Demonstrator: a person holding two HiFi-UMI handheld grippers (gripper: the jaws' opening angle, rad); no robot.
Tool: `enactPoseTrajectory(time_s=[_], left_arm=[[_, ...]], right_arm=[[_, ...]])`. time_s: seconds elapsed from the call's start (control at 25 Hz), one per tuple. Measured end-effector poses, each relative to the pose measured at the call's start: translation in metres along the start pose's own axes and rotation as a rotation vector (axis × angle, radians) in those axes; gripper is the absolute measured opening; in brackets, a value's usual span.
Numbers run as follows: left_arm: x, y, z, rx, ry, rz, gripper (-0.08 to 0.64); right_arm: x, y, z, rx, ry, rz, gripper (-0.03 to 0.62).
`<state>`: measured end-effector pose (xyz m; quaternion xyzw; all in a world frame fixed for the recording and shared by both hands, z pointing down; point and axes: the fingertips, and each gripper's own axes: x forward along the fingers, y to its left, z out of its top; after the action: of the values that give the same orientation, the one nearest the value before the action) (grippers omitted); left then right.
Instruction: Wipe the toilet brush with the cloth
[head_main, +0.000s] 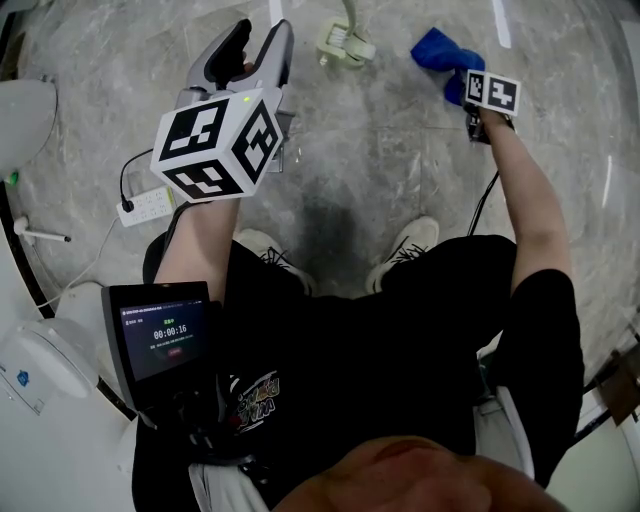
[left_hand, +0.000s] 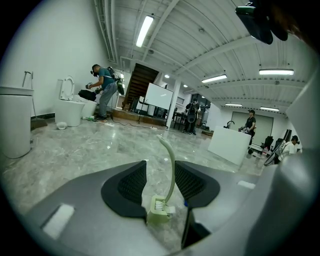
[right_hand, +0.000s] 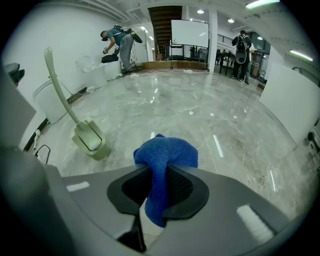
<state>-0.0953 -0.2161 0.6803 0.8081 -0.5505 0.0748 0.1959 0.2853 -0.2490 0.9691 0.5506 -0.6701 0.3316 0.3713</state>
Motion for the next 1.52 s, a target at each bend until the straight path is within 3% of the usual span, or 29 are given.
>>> enactPoseTrajectory(time_s=[0.12,0.16,0.28,0.44,0.6,0.84,1.08,1.52], left_arm=[[0.003,0.000,0.000,0.002,0.006,0.004,0.178],[0.004,0.000,0.000,0.007,0.008,0.006,0.178],[0.004,-0.002,0.000,0.020,0.012,0.006,0.181],[0.002,-0.003,0.000,0.017,0.005,-0.006,0.181],[0.000,-0.006,0.001,0.040,0.003,-0.010,0.163],[-0.005,-0.001,-0.001,0.020,0.025,0.006,0.095],[-0.002,-0.003,0.005,-0.002,-0.004,-0.015,0.054],[0.005,-0.011,0.005,-0.019,0.003,-0.058,0.055]], right_arm=[[0.001,0.017,0.004,-0.025,-0.006,0.053,0.092],[0.001,0.023,0.007,-0.030,-0.013,0.065,0.131],[-0.008,0.033,0.032,0.010,-0.091,0.072,0.184],[-0.059,0.029,0.108,0.101,-0.339,0.022,0.080],[-0.118,0.056,0.167,0.183,-0.513,0.126,0.002],[-0.170,0.160,0.191,-0.098,-0.615,0.288,0.000],[-0.193,0.213,0.191,-0.273,-0.655,0.332,0.000],[-0.199,0.226,0.183,-0.247,-0.633,0.387,0.000]])
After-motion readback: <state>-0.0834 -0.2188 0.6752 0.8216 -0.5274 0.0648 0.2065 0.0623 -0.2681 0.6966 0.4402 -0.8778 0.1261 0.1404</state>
